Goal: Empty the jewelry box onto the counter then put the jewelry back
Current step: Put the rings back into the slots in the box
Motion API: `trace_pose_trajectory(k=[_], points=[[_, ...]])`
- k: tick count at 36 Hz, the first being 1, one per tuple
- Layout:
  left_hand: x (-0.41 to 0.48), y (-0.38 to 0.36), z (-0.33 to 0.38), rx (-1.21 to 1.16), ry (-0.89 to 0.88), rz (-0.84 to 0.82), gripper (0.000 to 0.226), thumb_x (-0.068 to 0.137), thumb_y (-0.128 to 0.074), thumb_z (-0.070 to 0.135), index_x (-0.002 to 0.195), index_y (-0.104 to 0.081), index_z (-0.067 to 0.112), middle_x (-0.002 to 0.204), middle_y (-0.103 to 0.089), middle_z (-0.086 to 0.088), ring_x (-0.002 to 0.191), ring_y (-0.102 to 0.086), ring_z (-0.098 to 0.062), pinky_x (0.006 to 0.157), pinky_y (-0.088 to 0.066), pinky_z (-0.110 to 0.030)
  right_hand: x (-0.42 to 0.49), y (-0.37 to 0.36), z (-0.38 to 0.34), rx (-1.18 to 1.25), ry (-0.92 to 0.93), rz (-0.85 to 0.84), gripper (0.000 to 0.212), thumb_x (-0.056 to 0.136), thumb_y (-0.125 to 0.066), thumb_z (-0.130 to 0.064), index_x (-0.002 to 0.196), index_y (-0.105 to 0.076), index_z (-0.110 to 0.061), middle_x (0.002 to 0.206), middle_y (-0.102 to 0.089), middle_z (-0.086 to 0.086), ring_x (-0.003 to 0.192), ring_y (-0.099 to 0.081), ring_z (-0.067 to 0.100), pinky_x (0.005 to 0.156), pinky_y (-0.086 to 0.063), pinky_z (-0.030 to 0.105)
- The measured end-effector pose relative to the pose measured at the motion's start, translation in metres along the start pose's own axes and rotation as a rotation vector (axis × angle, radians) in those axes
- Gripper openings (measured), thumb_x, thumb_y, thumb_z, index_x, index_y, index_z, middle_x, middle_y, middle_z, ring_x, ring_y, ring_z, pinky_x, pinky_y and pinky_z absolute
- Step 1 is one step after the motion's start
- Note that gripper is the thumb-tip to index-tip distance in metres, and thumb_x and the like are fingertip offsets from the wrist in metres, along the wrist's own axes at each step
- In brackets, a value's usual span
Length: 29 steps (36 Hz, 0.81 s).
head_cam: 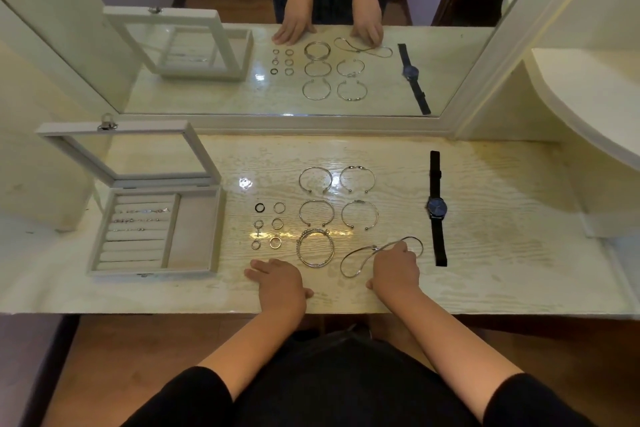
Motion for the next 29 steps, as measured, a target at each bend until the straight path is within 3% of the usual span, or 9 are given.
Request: trace_pose_trajectory(k=[13, 29], points=[[-0.0004, -0.0016, -0.0021, -0.106, 0.035, 0.012, 0.099, 0.08, -0.064, 0.046, 0.143, -0.009, -0.007, 0.145, -0.01, -0.041, 0.135, -0.013, -0.055, 0.102, -0.04, -0.042, -0.0002, -0.0016, 0.0023, 0.058, -0.021, -0.006, 0.046, 0.09, -0.057, -0.029, 0.128, -0.045, -0.006, 0.127, -0.038, 0.017, 0.113, -0.046, 0.026, 0.096, -0.044, 0.028], [-0.0036, 0.0003, -0.0019, -0.065, 0.009, 0.037, 0.099, 0.082, -0.059, 0.051, 0.142, -0.009, -0.009, 0.144, -0.013, -0.042, 0.133, -0.016, -0.057, 0.107, -0.034, -0.045, 0.0005, -0.0048, 0.0031, 0.109, -0.034, -0.004, 0.046, 0.09, -0.059, -0.025, 0.129, -0.045, -0.006, 0.129, -0.035, 0.017, 0.116, -0.043, 0.027, 0.097, -0.043, 0.029]])
Point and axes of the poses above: each hand's wrist, its own x-axis towards the middle knuckle, its own y-axis out of the back of the hand, z = x × y, the point moved 4 cm from there along x, towards the middle knuckle
